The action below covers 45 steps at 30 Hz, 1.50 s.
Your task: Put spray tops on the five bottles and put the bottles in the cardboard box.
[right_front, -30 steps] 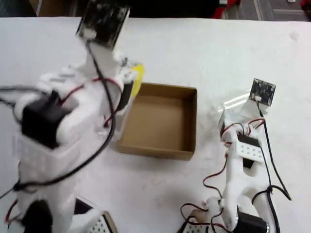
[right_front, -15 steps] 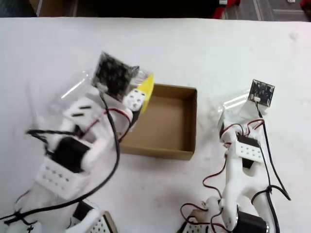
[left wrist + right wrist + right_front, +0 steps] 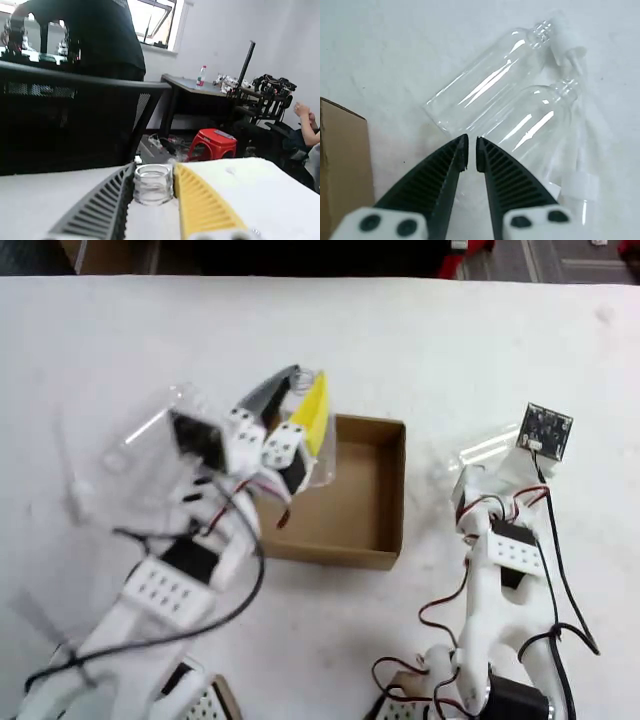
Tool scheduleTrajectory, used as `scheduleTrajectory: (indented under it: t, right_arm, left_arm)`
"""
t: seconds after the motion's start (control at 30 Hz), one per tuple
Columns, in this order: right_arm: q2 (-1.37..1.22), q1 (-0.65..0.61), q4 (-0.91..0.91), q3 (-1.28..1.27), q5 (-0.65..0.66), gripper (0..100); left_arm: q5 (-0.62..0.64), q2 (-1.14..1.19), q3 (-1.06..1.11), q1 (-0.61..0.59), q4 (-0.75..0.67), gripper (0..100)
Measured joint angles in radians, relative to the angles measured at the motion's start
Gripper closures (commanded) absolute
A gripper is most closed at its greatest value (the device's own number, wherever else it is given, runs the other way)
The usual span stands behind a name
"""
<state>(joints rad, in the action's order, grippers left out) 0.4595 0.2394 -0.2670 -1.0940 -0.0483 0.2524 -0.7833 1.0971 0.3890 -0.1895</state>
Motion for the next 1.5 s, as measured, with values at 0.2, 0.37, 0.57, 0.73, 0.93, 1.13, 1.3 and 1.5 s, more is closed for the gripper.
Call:
scheduleTrajectory:
  t: [0.2, 0.37, 0.57, 0.73, 0.93, 1.13, 1.3, 1.5]
  right_arm:
    - [0.000, 0.000, 0.005, -0.008, 0.000, 98.0]
    - [0.000, 0.000, 0.006, -0.008, 0.000, 97.8]
    - [0.000, 0.000, 0.006, -0.008, 0.000, 97.8]
    - [0.000, 0.000, 0.006, -0.008, 0.000, 97.8]
    - [0.000, 0.000, 0.041, -0.011, 0.000, 97.9]
    - [0.000, 0.000, 0.041, -0.011, 0.000, 97.9]
    - [0.000, 0.000, 0.041, -0.011, 0.000, 97.9]
    - [0.000, 0.000, 0.041, -0.011, 0.000, 97.8]
  left_arm:
    - [-0.043, 0.381, -0.049, -0.003, -0.307, 98]
    - [-0.066, 0.588, -0.060, -0.003, -0.491, 98]
    - [-0.074, 0.792, -0.104, -0.003, -0.687, 98]
    - [-0.075, 0.974, -0.199, -0.003, -0.735, 98]
    - [-0.184, 1.096, -0.229, -0.002, -0.876, 98]
    - [-0.204, 1.137, -0.238, 0.000, -0.901, 98]
    - [-0.204, 1.151, -0.256, 0.000, -0.901, 98]
    - [-0.169, 1.154, -0.284, 0.002, -0.901, 97]
